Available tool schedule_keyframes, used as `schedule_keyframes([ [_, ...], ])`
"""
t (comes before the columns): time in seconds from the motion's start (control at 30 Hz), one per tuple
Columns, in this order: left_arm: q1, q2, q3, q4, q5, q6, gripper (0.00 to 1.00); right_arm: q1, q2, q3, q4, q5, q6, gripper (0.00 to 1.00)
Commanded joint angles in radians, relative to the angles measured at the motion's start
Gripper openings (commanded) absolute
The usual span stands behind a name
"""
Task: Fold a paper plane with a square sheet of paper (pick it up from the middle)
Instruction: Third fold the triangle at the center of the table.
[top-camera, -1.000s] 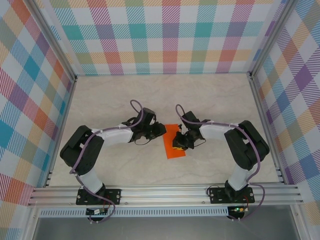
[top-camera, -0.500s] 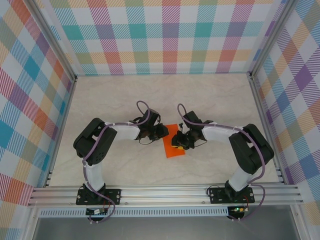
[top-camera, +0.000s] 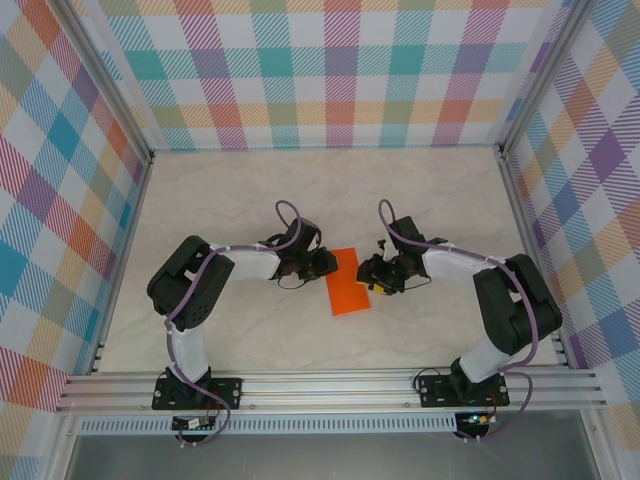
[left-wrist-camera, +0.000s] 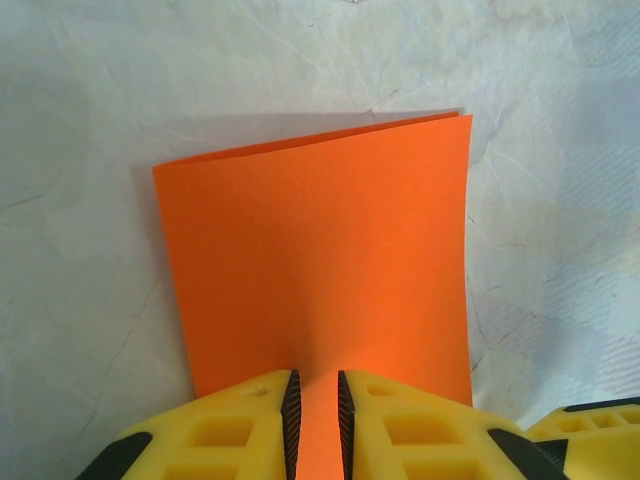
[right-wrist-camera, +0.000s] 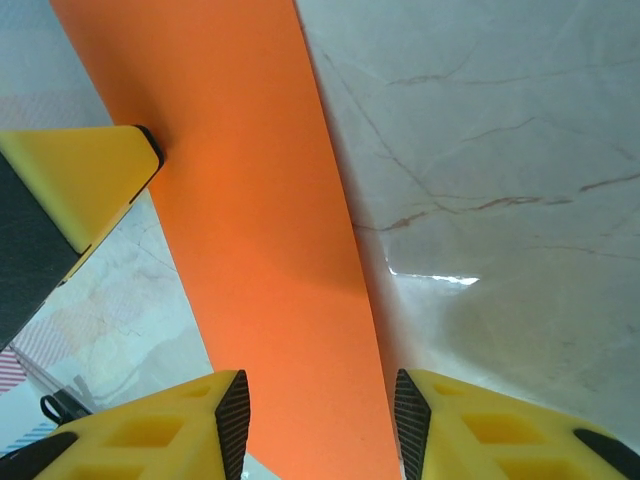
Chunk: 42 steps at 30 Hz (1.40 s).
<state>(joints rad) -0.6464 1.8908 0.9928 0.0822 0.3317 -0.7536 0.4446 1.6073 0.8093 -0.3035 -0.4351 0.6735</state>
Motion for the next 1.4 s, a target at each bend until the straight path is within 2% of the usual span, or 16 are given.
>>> schedule_keyframes([
  [0.0,-0.006,0.02,0.006,-0.038,0.018,0.032,0.21,-0.007,0.029,0.002,0.017,-0.053,-0.015,0.45],
  [0.2,-0.006,0.016,0.005,-0.041,0.015,0.033,0.21,-0.008,0.044,0.006,0.01,-0.045,-0.013,0.46],
  [0.47,-0.006,0.019,-0.002,-0.021,0.026,0.029,0.21,-0.008,0.068,-0.001,0.068,-0.138,-0.009,0.43],
  [0.7,-0.005,0.025,0.003,-0.031,0.038,0.054,0.22,-0.017,0.096,0.037,0.057,-0.143,-0.033,0.43],
  [0.87,-0.006,0.018,0.006,-0.044,0.049,0.079,0.24,-0.032,0.158,0.087,0.045,-0.156,-0.068,0.39],
  [1.0,-0.006,0.001,0.014,-0.058,0.053,0.096,0.27,-0.032,0.186,0.111,0.019,-0.151,-0.086,0.27],
  [1.07,-0.006,-0.018,0.022,-0.084,0.043,0.113,0.3,-0.032,0.182,0.104,0.027,-0.158,-0.08,0.22],
  [1.17,-0.006,-0.07,0.02,-0.106,0.024,0.127,0.41,-0.032,0.166,0.082,0.046,-0.153,-0.05,0.16],
  [1.37,-0.041,-0.236,-0.036,-0.159,-0.056,0.198,0.61,-0.032,0.135,0.022,0.131,-0.174,0.054,0.11],
])
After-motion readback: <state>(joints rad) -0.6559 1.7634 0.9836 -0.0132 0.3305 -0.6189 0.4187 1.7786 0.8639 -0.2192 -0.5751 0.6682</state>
